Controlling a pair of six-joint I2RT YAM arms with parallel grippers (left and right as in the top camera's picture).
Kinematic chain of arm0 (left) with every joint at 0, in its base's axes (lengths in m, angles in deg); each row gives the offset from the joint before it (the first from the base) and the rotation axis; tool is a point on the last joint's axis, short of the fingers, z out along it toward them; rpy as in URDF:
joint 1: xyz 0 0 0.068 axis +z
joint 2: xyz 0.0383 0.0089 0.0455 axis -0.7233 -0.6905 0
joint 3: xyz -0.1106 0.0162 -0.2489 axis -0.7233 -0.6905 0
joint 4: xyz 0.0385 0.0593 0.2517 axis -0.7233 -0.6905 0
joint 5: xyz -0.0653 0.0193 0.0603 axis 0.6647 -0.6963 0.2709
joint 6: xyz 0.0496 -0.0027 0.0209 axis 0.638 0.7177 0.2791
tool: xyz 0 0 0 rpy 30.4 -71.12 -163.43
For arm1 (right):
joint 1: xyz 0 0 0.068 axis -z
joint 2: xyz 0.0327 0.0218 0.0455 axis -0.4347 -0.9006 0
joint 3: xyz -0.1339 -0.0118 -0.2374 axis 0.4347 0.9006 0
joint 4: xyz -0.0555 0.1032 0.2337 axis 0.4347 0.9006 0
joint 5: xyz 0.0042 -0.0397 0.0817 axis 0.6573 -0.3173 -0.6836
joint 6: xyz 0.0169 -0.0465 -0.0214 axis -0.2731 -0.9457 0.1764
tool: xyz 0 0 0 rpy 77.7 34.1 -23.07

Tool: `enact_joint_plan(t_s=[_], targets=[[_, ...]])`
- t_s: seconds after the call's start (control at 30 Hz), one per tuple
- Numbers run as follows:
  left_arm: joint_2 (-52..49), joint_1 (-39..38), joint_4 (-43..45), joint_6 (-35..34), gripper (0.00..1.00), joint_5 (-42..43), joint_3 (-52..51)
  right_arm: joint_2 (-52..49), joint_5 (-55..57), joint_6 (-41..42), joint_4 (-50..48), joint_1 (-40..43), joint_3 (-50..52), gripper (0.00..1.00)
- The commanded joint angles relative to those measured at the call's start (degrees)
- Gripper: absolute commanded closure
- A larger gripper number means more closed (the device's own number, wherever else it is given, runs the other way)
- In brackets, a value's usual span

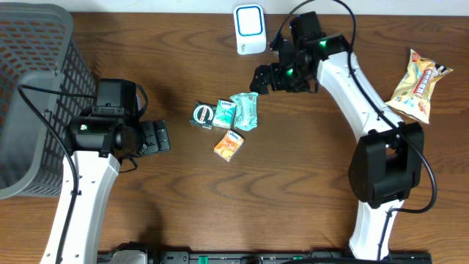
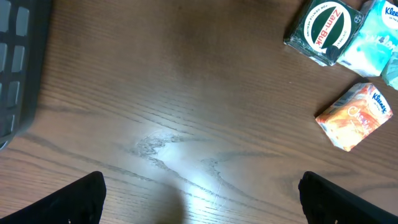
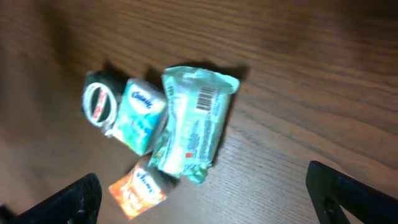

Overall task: Scan the item barcode
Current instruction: 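Move the right gripper left toward the teal wet-wipe packet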

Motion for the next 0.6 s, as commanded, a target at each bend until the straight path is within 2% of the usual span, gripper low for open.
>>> enact_joint_plan(t_s=[0.0, 0.13, 0.23, 0.33, 0.57], targets=[[-0.2, -0.2, -0.1, -0.7, 0.02, -0.3, -0.3, -0.5, 3.0, 5.2, -1.8, -0.4, 2.0, 0.03], [-0.2, -0.2, -0.1, -0.7, 0.02, -0.3, -0.3, -0.5, -1.2, 5.6, -3.6, -0.4, 4.5, 0.35], [-0.2, -0.2, -0.1, -0.7, 0.03, -0.3, -0.3, -0.5, -5.4, 5.6, -6.2, -0.5, 6.9, 0.36], [-0.2, -0.2, -0.1, -0.7, 0.02, -0.3, -0.3, -0.5, -7.7, 6.1, -9.7, -1.0, 9.8, 0.42], [-0.2, -0.2, -0.1, -0.7, 0.02, -0.3, -0.3, -0.5, -7.3, 9.4, -19.6, -3.1, 17.2, 0.41]])
